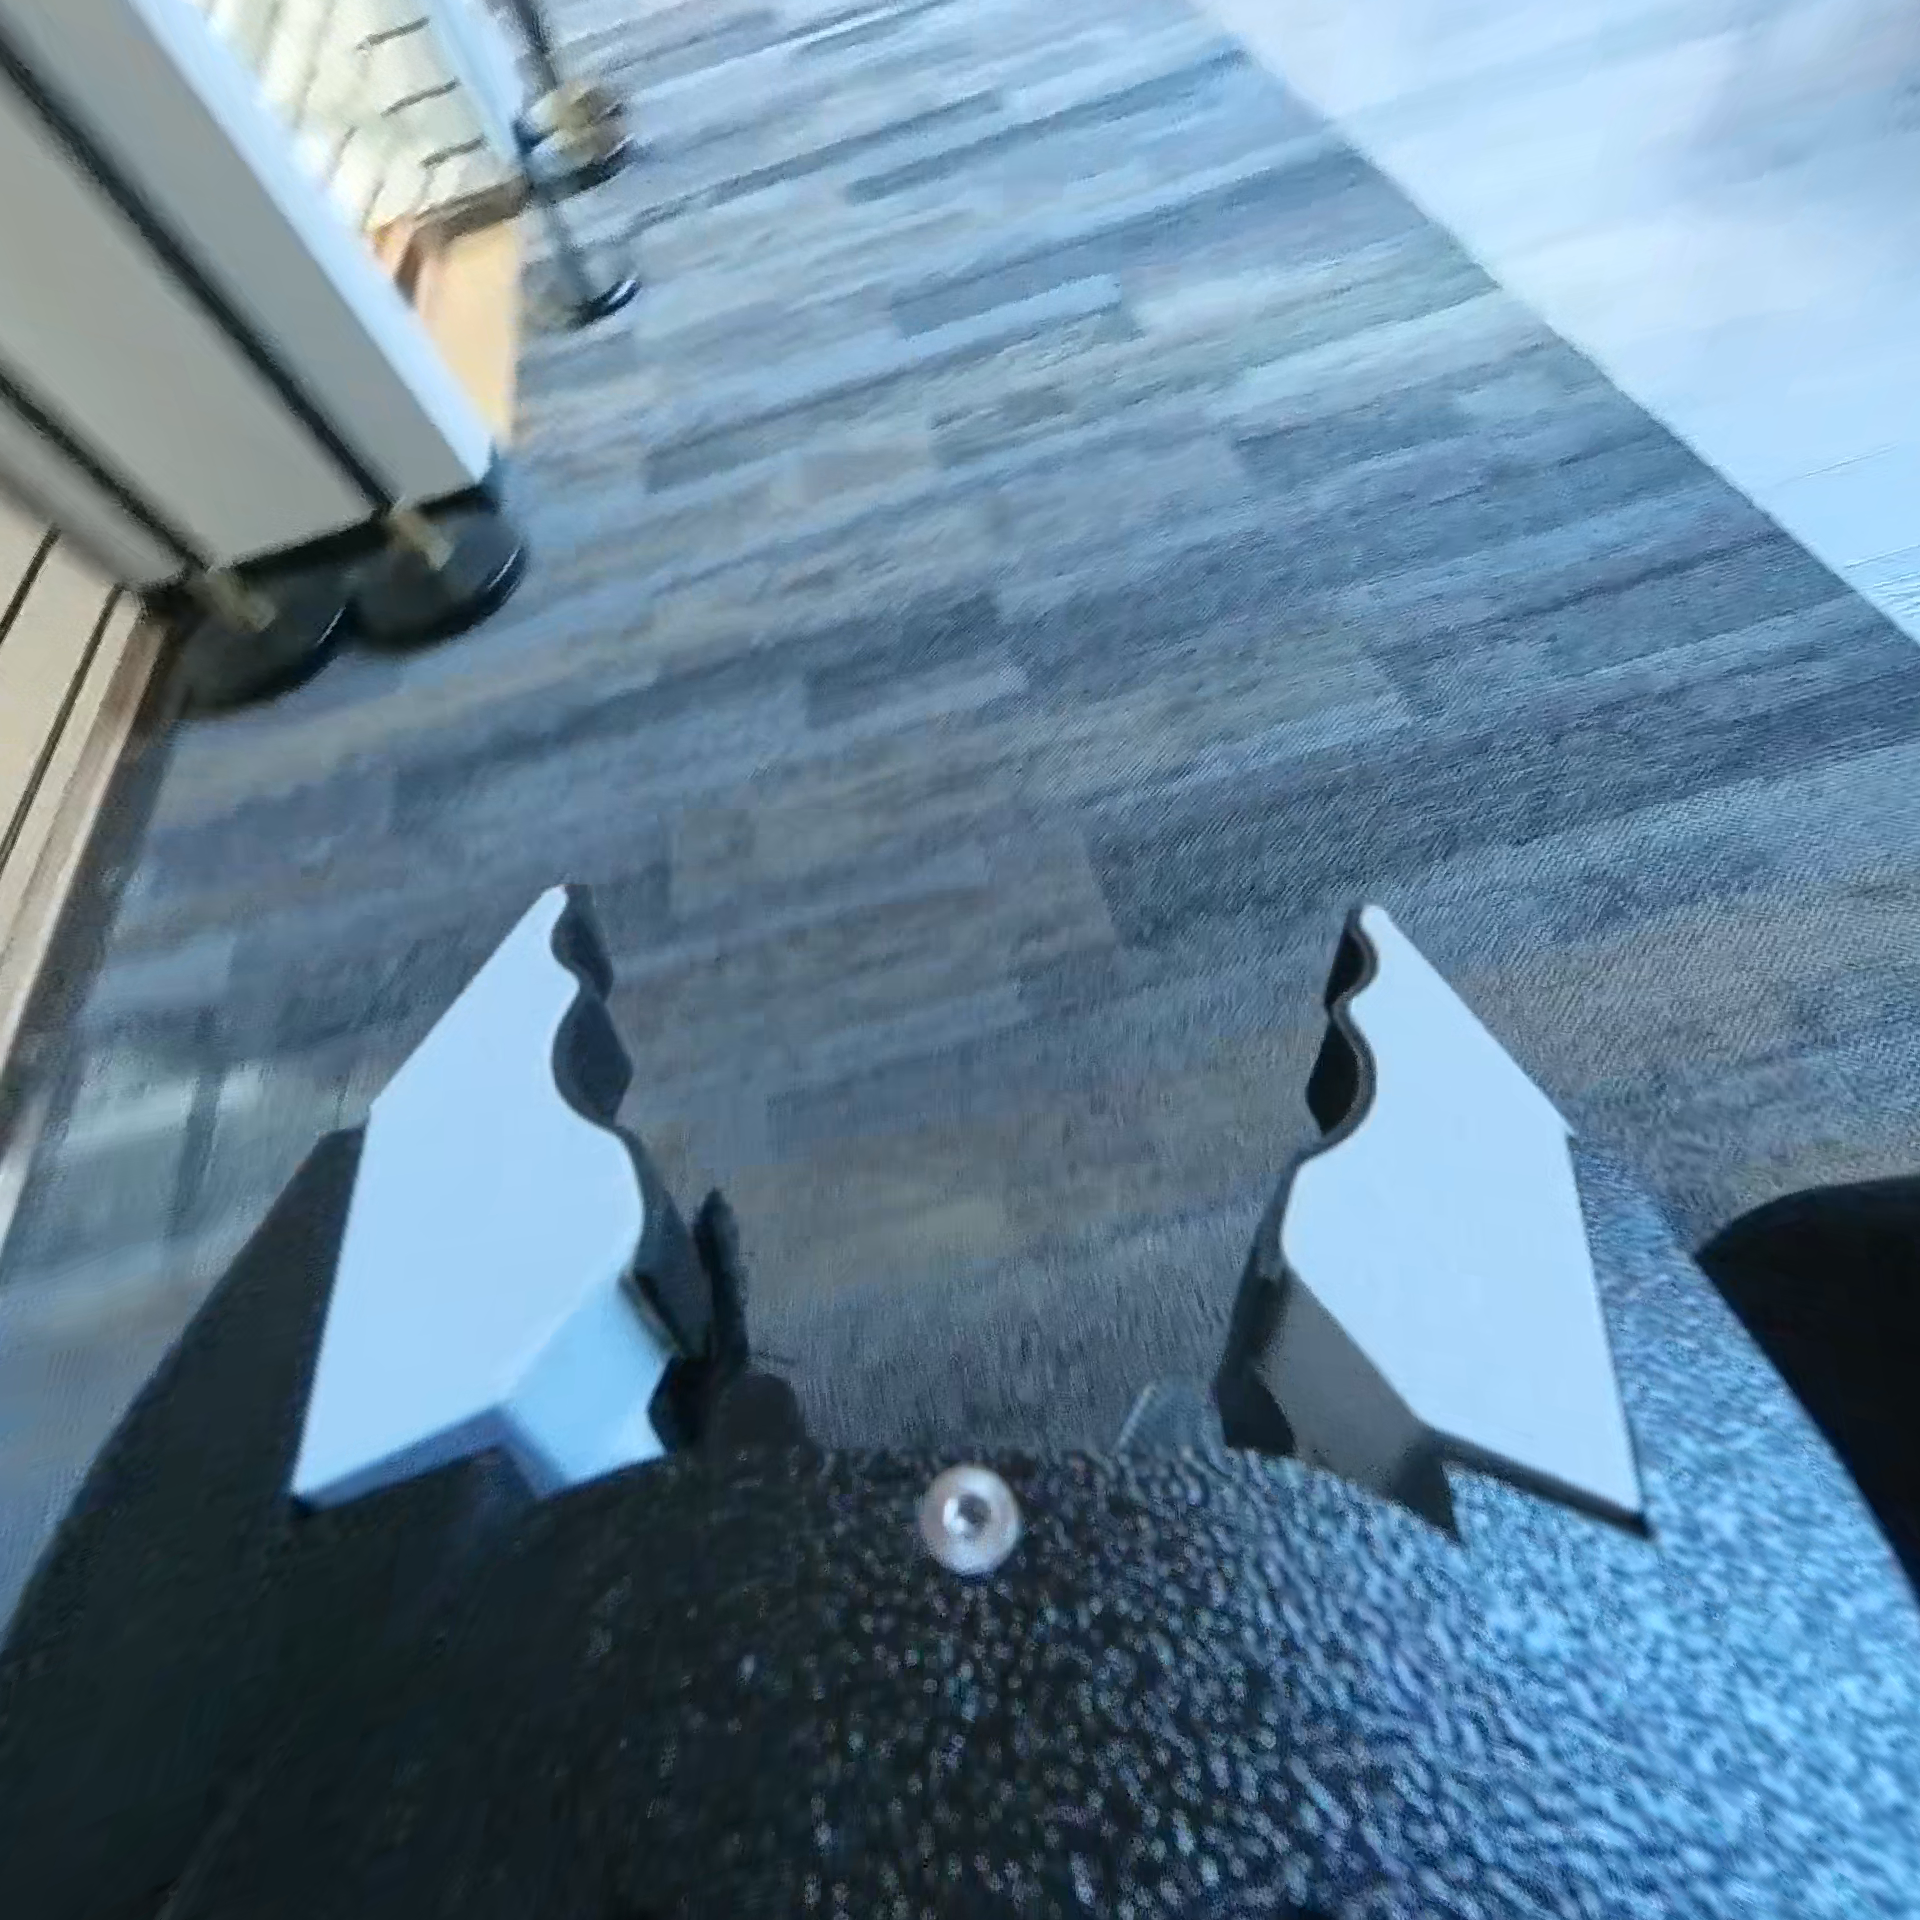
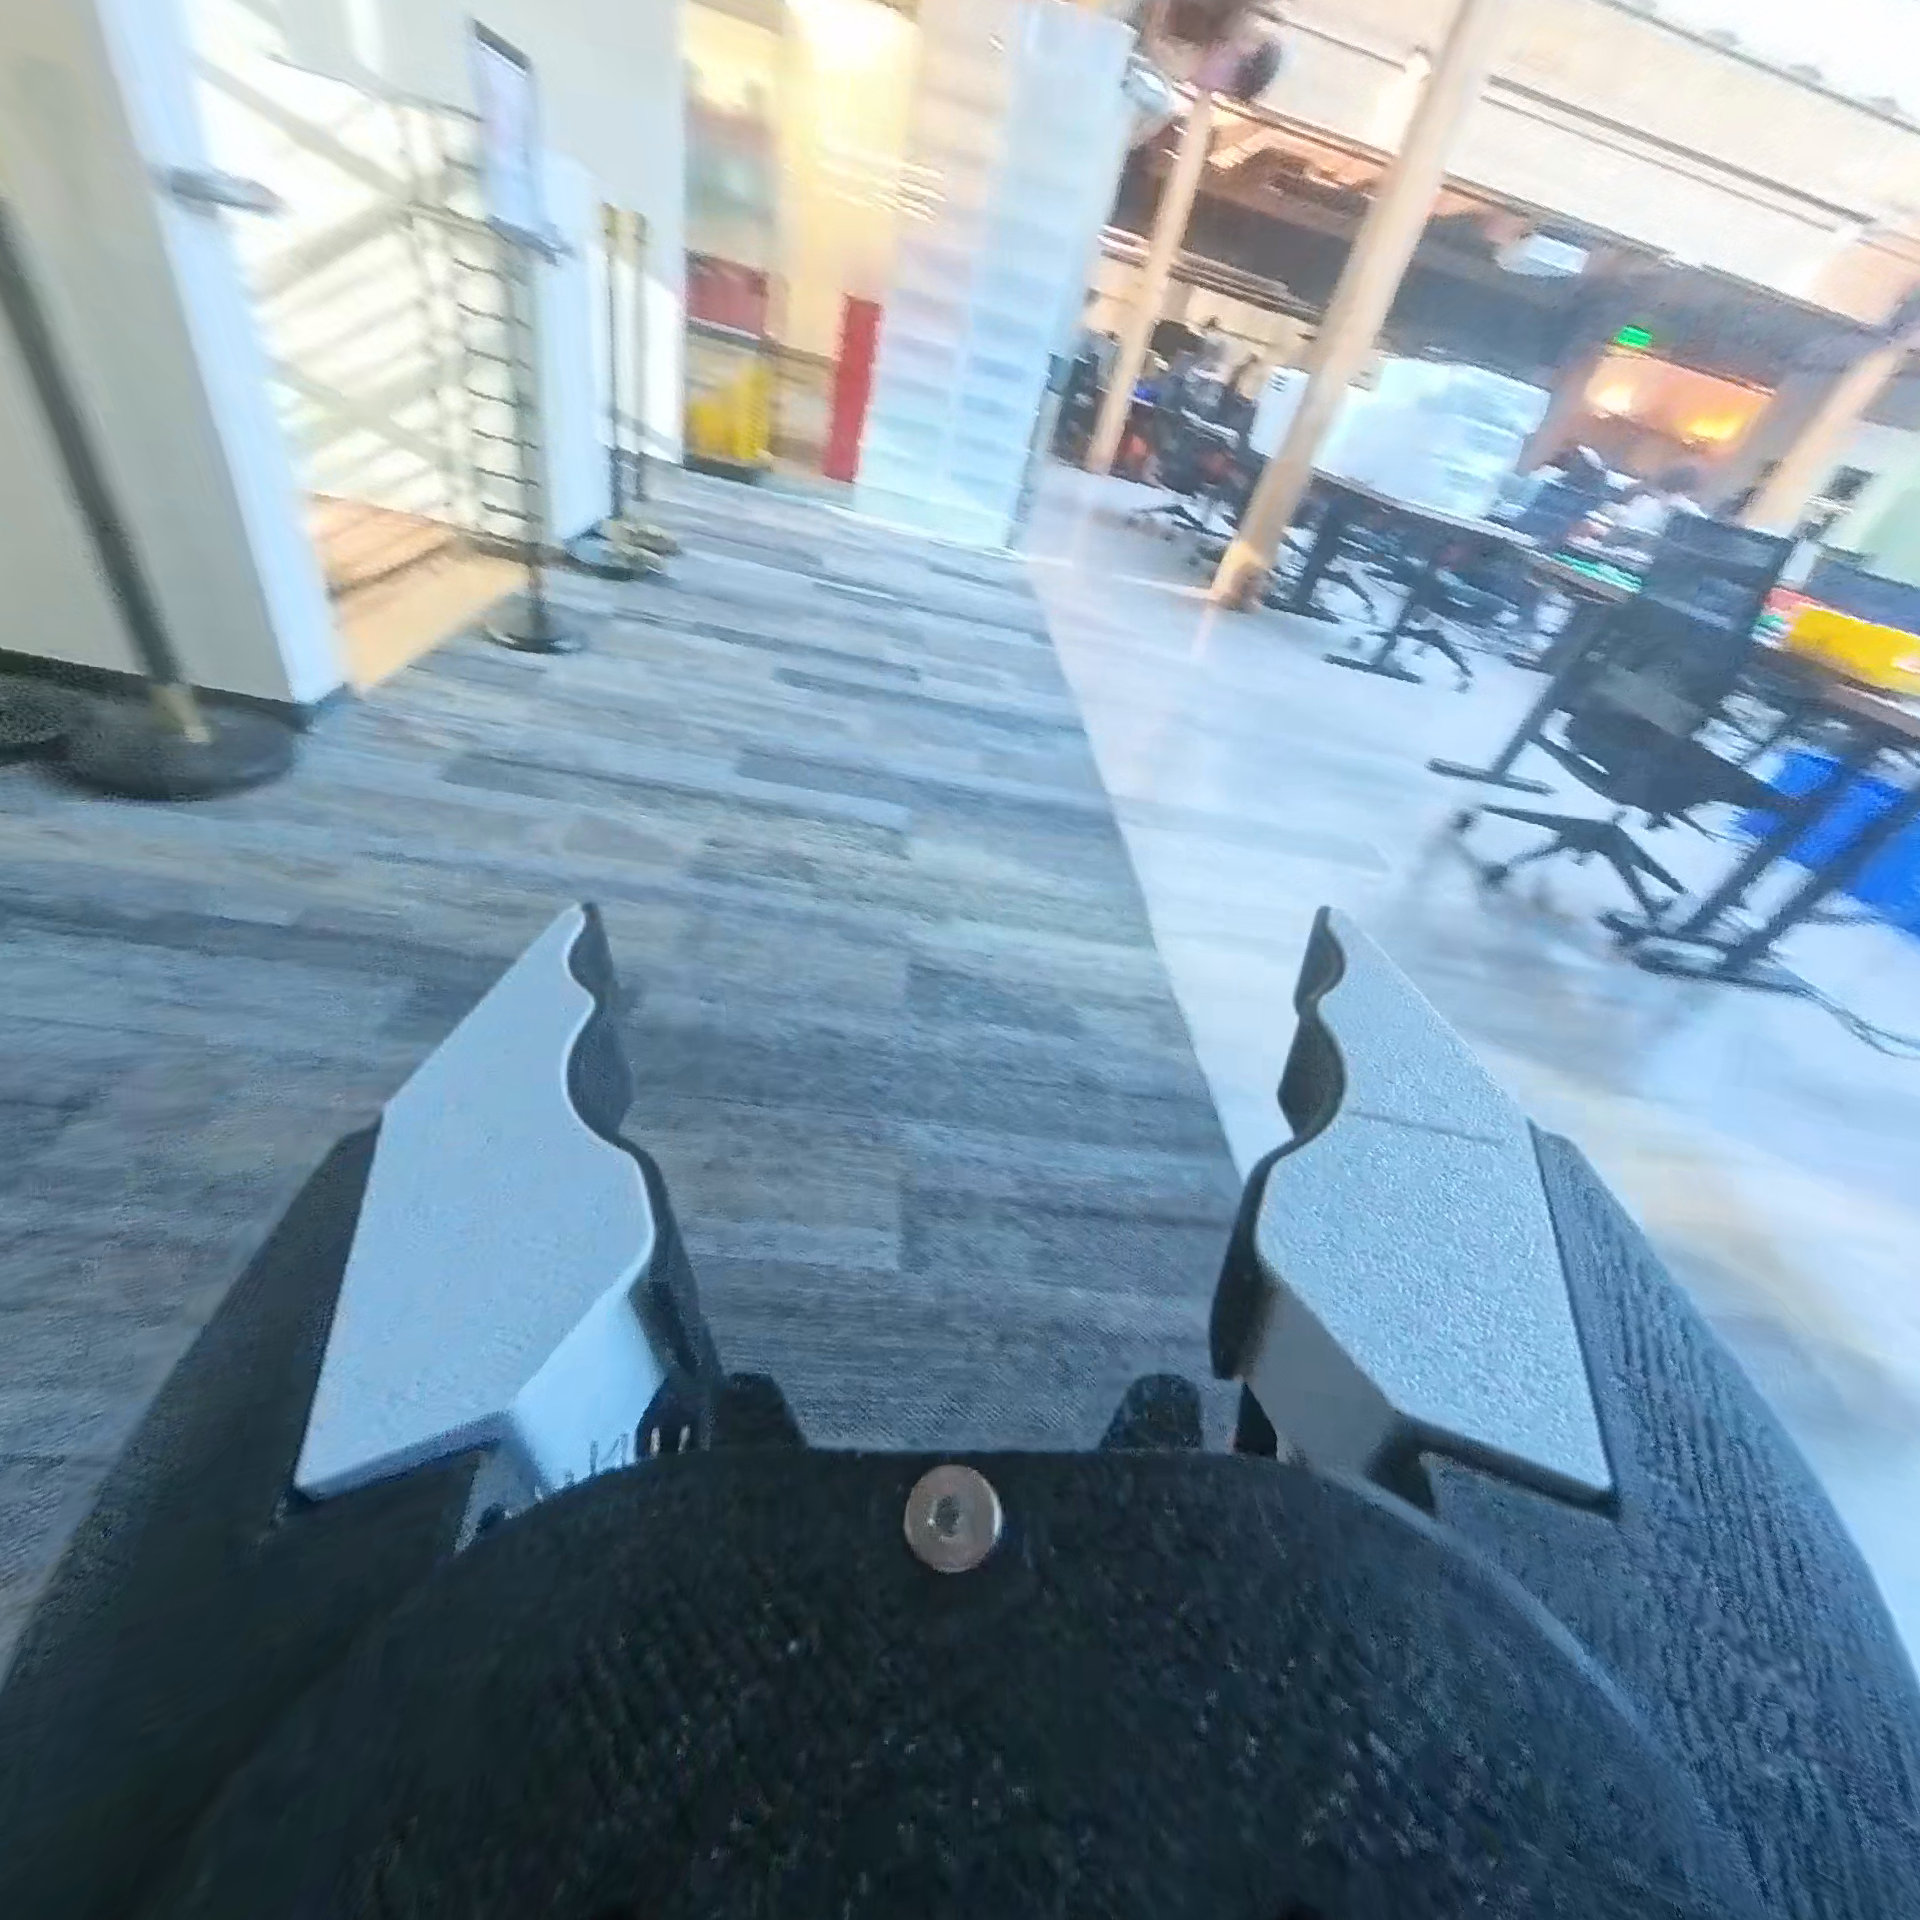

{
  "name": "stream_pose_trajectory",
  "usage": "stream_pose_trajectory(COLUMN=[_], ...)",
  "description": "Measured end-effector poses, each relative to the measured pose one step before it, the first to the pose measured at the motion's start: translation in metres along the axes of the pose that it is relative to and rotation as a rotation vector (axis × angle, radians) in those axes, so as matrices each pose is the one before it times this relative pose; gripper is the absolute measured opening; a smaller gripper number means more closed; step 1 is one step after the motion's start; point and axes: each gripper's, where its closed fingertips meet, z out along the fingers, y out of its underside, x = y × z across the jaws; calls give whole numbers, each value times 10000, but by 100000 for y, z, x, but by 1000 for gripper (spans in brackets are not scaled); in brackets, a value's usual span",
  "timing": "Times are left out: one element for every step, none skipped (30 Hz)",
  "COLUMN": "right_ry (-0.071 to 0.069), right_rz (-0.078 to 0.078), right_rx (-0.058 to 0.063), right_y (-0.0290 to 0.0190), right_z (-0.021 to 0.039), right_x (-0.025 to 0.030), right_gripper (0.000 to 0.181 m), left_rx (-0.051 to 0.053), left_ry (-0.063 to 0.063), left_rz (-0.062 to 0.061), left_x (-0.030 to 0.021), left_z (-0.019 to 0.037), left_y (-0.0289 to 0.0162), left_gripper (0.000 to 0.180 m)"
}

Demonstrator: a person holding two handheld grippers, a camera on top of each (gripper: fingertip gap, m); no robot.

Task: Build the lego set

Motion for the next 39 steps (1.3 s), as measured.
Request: stream_pose_trajectory(right_ry=[474, 459, 454, 452, 429, 382, 329, 278, 247, 190, 128, 75, 9, -36, -101, -193, -245, -249, -216, -202, -195, -153, -124, -114, -63, 0, 6, -21, -21, 12, 0, 31, 63, 121, 205, 266, 357, 436, 487], right_rz=[61, 79, 13, -39, -14, 45, 45, 0, -28, -6, 0, 28, 151, 271, 264, 130, 2, -22, 63, 161, 179, 142, 141, 151, 121, 73, 61, 13, -128, -135, 15, 84, -51, -257, -316, -207, -55, 34, 41], right_rx=[-242, -277, -307, -338, -348, -322, -281, -260, -215, -109, -4, -9, -17, 130, 350, 454, 400, 290, 246, 328, 417, 400, 354, 326, 270, 198, 127, 57, -98, -355, -447, -274, -51, -30, -141, -223, -239, -242, -281], right_y=[845, 1043, 1174, 1252, 1264, 1146, 959, 722, 394, -78, -517, -792, -1130, -1809, -2335, -2459, -2168, -1808, -1641, -1661, -1588, -1273, -902, -593, -258, 92, 374, 587, 872, 1224, 1035, 411, -102, -135, 216, 517, 695, 868, 1052], right_z=[765, 748, 776, 869, 1036, 1266, 1553, 1877, 2242, 2533, 2823, 3082, 3417, 3488, 3634, 3777, 3970, 4091, 4172, 4167, 4199, 4234, 4234, 4154, 3991, 3803, 3678, 3421, 3176, 3005, 2884, 2628, 2429, 2324, 2196, 2048, 1900, 1810, 1785], right_x=[1410, 1367, 1326, 1294, 1198, 1037, 860, 627, 533, 292, 76, -70, -291, -509, -732, -1040, -1225, -1249, -1160, -1100, -1081, -1006, -938, -889, -786, -626, -447, -408, -179, -1, 81, 383, 591, 835, 1106, 1321, 1532, 1696, 1780], right_gripper=[128, 128, 128, 128, 128, 128, 128, 128, 128, 128, 128, 128, 129, 129, 130, 130, 130, 130, 130, 130, 129, 129, 129, 129, 129, 129, 129, 129, 129, 128, 128, 128, 127, 127, 126, 126, 126, 126, 126], left_rx=[287, 338, 285, 235, 264, 283, 288, 253, 194, 121, -18, -189, -234, -151, -74, -57, -87, -142, -152, -92, -29, -36, -63, -37, -43, -79, -104, -86, -158, -308, -312, -57, 211, 236, 81, -21, 80, 280, 384], left_ry=[342, 302, 215, 112, 56, -48, -134, -95, -21, 34, 49, -9, -39, 43, 12, -106, -149, -130, -156, -214, -226, -202, -187, -201, -175, -140, -98, -75, -80, 2, 123, 169, 125, 106, 230, 351, 334, 303, 284], left_rz=[260, 228, 210, 177, 88, -23, -114, -209, -268, -191, -30, 62, 37, 29, 95, 119, -3, -172, -244, -203, -95, 16, 98, 99, 35, -13, -28, -37, -34, -60, -77, -21, 116, 298, 410, 347, 206, 111, 82], left_x=[-452, -520, -695, -805, -656, -836, -691, -551, -240, 245, 88, 19, -3, 81, -84, -440, -582, -651, -754, -697, -517, -707, -643, -631, -533, -402, -242, -112, -5, 284, 727, 811, 907, 1094, 1190, 1399, 1284, 1334, 1205], left_z=[3736, 3687, 3902, 3891, 3809, 3781, 3701, 3565, 3446, 3227, 3056, 2818, 2673, 2582, 2530, 2475, 2517, 2434, 2257, 2258, 2306, 2405, 2530, 2681, 2823, 3026, 3078, 3307, 3393, 3470, 3201, 3281, 3326, 3535, 3642, 3863, 3881, 3842, 3992], left_y=[-2803, -2669, -2385, -2132, -2117, -1957, -1851, -1629, -1433, -1074, -844, -506, -513, -761, -920, -904, -811, -661, -610, -615, -623, -669, -620, -647, -622, -622, -698, -967, -1092, -1277, -1855, -2699, -3282, -3207, -2873, -2824, -3037, -3141, -3109], left_gripper=[134, 134, 134, 135, 135, 135, 136, 137, 138, 139, 140, 140, 139, 139, 138, 138, 139, 140, 142, 144, 144, 144, 144, 144, 144, 144, 144, 144, 144, 145, 147, 148, 147, 146, 146, 146, 147, 147, 147])
